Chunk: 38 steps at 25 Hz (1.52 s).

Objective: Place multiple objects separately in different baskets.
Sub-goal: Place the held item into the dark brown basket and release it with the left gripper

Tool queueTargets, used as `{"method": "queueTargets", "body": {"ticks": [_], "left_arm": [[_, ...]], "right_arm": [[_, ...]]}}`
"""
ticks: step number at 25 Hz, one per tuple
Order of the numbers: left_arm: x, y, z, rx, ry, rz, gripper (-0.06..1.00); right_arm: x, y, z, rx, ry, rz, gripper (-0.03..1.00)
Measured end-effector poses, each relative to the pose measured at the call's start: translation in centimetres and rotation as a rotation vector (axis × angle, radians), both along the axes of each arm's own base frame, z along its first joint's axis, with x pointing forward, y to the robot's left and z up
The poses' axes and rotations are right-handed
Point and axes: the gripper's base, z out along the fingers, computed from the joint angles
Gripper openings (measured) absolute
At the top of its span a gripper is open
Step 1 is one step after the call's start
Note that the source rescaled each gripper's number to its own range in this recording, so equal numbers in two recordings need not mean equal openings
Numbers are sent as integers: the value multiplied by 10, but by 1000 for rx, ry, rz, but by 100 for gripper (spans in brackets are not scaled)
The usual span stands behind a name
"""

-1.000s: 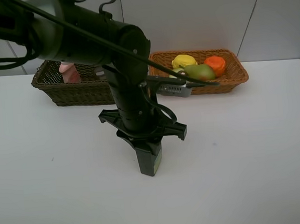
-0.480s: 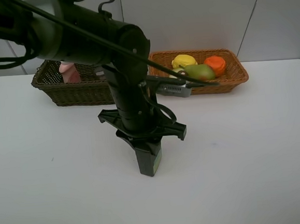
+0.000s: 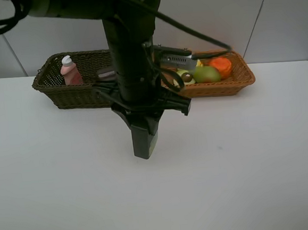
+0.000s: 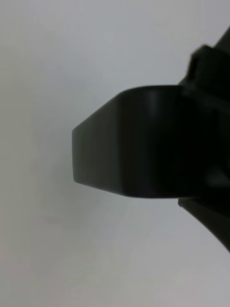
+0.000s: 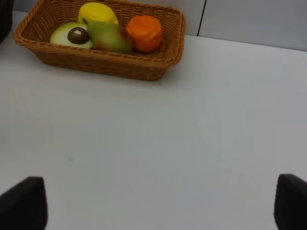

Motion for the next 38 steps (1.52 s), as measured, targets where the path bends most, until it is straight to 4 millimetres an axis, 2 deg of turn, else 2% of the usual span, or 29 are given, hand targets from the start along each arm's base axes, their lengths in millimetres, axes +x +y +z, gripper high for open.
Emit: {"method": "queueTargets", "body": {"ticks": [8, 11, 14, 22, 27, 35, 38], "left_arm": [[32, -5, 66, -83, -229, 39, 50], [49, 6, 81, -115, -269, 88, 50], [66, 23, 87, -121, -289, 146, 50], [108, 80, 87, -84, -298, 311, 50], [128, 103, 86, -114, -349, 377, 50], [165, 124, 40, -75, -318, 447, 50], [173, 128, 30, -76, -322, 461, 50]], "right_arm": [[0, 0, 0, 0, 0, 0, 100], [0, 0, 0, 0, 0, 0, 100], [0, 0, 0, 0, 0, 0, 100], [0, 0, 0, 0, 0, 0, 100], [0, 0, 0, 0, 0, 0, 100], [0, 0, 0, 0, 0, 0, 100], [0, 0, 0, 0, 0, 0, 100]]}}
